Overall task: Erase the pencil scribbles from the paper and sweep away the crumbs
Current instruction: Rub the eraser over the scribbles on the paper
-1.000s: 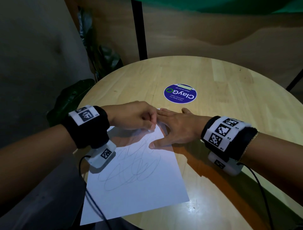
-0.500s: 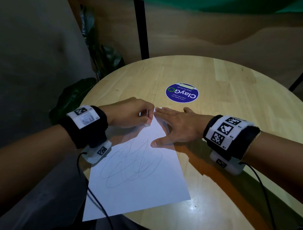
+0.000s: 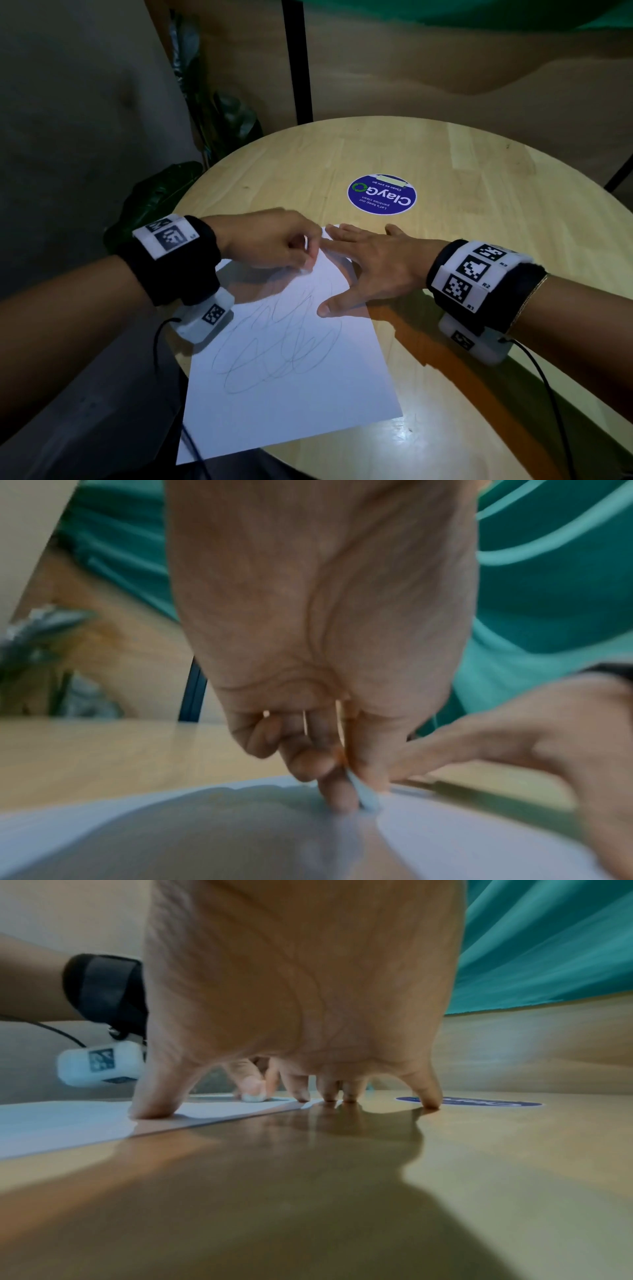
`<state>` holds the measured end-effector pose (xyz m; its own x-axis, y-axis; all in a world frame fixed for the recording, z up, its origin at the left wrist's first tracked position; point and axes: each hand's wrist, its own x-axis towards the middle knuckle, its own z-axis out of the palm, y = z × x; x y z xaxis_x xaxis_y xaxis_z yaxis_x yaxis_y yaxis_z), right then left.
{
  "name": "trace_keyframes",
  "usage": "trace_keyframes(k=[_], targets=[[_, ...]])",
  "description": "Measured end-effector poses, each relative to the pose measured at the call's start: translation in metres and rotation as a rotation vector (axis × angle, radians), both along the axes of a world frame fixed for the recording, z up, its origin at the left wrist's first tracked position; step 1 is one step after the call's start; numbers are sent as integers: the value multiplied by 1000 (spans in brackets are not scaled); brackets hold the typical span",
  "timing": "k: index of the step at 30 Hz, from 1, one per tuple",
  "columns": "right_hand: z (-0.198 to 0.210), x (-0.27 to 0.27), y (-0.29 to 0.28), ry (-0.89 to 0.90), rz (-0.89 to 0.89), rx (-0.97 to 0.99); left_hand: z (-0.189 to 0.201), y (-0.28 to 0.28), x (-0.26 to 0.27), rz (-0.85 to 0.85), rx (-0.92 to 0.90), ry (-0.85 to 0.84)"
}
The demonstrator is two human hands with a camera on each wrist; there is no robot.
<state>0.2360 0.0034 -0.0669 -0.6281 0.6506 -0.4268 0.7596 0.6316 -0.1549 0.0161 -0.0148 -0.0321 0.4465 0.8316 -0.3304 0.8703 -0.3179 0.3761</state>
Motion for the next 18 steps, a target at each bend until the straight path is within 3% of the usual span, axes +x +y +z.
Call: trace_keyframes(k=[3, 7, 11, 13, 16, 18], targets=[[2, -1, -2, -24, 0, 4, -2, 2, -5, 41, 118, 21], [2, 0, -1, 14, -12, -7, -1, -8, 3, -36, -180, -67], [2, -1, -2, -23, -5, -1, 0, 0, -6, 12, 107, 34], [2, 0, -2, -10, -8, -7, -4, -3, -6, -8, 51, 8], [1, 0, -1, 8, -10, -13, 0, -10, 1, -49, -190, -55], [2, 0, -1, -1, -9, -11, 2, -6, -3, -32, -50, 0]])
